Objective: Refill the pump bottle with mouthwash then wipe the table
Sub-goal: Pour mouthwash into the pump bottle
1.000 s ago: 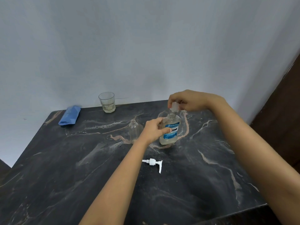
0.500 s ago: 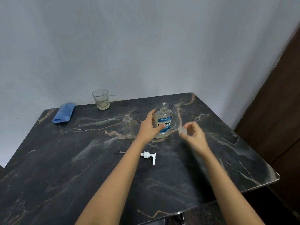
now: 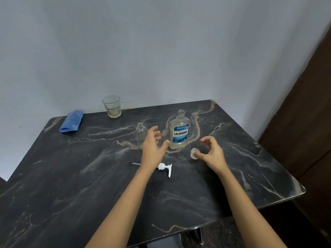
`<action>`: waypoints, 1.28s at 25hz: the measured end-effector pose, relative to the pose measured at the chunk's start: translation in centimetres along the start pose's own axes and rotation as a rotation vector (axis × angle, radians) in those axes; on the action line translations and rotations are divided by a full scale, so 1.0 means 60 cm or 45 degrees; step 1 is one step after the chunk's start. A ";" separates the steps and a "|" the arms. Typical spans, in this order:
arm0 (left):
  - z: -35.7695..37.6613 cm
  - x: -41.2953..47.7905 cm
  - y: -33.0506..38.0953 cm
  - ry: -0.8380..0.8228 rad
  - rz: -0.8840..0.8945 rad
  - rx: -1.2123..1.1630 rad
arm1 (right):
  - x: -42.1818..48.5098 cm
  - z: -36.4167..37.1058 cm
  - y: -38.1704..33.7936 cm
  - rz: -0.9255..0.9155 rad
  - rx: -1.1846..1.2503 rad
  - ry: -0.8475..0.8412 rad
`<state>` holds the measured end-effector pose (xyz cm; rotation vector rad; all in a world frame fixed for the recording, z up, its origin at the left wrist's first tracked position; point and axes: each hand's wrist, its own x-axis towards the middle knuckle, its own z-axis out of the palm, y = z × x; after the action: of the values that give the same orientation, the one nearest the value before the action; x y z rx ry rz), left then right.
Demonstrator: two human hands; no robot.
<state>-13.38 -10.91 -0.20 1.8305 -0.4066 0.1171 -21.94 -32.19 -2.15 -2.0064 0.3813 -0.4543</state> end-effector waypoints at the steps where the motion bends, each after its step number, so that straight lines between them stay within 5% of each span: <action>1: -0.007 -0.004 0.000 0.075 0.019 -0.033 | 0.006 0.001 -0.010 -0.027 0.068 0.083; 5: -0.035 -0.016 0.000 0.435 0.061 -0.093 | 0.050 0.021 -0.062 -0.089 0.065 -0.118; 9: -0.060 -0.009 -0.013 0.561 -0.023 -0.042 | 0.080 0.044 -0.089 -0.081 0.162 -0.367; 20: -0.082 0.052 -0.065 0.142 -0.194 0.040 | 0.090 0.100 -0.119 -0.214 0.073 -0.331; 32: -0.083 0.056 -0.068 0.157 -0.128 0.021 | 0.108 0.144 -0.149 -0.393 -0.455 -0.267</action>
<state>-8.27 -5.95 -1.49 1.8455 -0.2271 0.1631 -11.52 -24.40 3.12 -2.4497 0.0187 -0.3780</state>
